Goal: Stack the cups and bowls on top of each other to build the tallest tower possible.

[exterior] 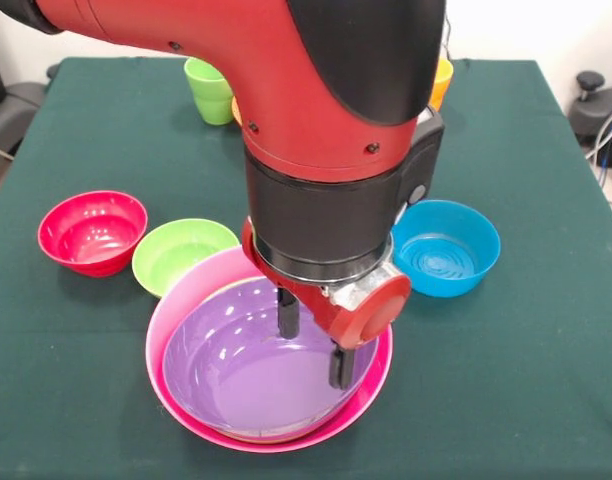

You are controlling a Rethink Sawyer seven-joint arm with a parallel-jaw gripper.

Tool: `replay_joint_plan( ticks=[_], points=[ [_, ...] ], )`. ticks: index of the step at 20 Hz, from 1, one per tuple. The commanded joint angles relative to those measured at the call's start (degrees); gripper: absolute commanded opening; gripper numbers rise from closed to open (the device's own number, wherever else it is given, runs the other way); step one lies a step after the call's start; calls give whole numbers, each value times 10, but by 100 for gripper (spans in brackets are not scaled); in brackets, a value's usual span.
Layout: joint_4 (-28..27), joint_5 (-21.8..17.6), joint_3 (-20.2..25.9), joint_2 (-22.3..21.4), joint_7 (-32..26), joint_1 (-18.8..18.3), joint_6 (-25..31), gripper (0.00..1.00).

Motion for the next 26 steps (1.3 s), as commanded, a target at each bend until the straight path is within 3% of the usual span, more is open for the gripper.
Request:
replay_joint_plan(
  ticks=[1,11,21,26],
  points=[
    [45,-36,23,-4,-84,-7,-8,100],
    [27,-32,11,42,-69,-8,-54,100],
    [34,-37,14,55,-75,-12,-79,100],
    [57,-53,33,42,-80,-8,-89,100]
  ],
)
